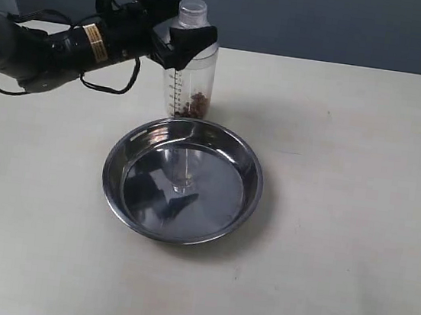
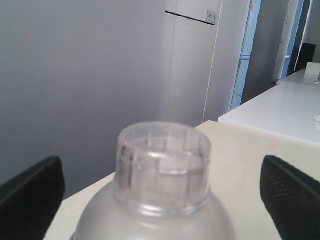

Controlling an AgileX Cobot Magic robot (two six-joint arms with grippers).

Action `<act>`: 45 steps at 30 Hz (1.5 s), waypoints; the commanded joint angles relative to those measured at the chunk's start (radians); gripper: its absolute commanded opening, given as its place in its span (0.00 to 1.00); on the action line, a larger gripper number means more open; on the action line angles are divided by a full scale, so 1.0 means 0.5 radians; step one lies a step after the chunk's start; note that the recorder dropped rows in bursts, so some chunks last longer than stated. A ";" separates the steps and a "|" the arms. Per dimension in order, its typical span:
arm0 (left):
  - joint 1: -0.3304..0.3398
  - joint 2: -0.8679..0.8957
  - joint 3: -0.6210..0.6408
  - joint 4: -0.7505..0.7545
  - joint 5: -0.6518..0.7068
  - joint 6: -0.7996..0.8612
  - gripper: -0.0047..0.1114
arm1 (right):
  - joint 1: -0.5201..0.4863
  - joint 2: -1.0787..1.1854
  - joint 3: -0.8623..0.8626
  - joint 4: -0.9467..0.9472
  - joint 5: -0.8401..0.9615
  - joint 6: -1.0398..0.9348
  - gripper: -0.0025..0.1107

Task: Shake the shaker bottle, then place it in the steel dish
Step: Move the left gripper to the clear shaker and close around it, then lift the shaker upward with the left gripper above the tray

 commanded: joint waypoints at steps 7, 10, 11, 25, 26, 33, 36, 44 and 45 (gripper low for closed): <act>-0.005 0.256 -0.070 0.000 -0.032 0.001 0.95 | 0.003 -0.009 0.002 -0.004 -0.017 -0.005 0.01; -0.008 0.317 -0.116 0.023 -0.032 0.001 0.95 | 0.003 -0.009 0.002 -0.004 -0.017 -0.005 0.01; -0.012 0.336 -0.132 0.028 -0.032 -0.003 0.95 | 0.003 -0.009 0.002 -0.004 -0.017 -0.005 0.01; -0.068 0.432 -0.281 0.042 0.196 0.000 0.95 | 0.003 -0.009 0.002 -0.004 -0.017 -0.005 0.01; -0.068 0.432 -0.281 0.042 0.208 0.000 0.95 | 0.003 -0.009 0.002 -0.004 -0.017 -0.005 0.01; -0.068 0.432 -0.281 0.027 0.234 0.004 0.90 | 0.003 -0.009 0.002 -0.004 -0.017 -0.005 0.01; -0.068 0.432 -0.281 0.018 0.242 0.004 0.79 | 0.003 -0.009 0.002 -0.004 -0.017 -0.005 0.01; -0.068 0.432 -0.281 0.012 0.117 0.004 0.29 | 0.003 -0.009 0.002 -0.004 -0.017 -0.005 0.01; -0.068 0.432 -0.281 0.007 0.117 0.004 0.23 | 0.003 -0.009 0.002 -0.004 -0.017 -0.005 0.01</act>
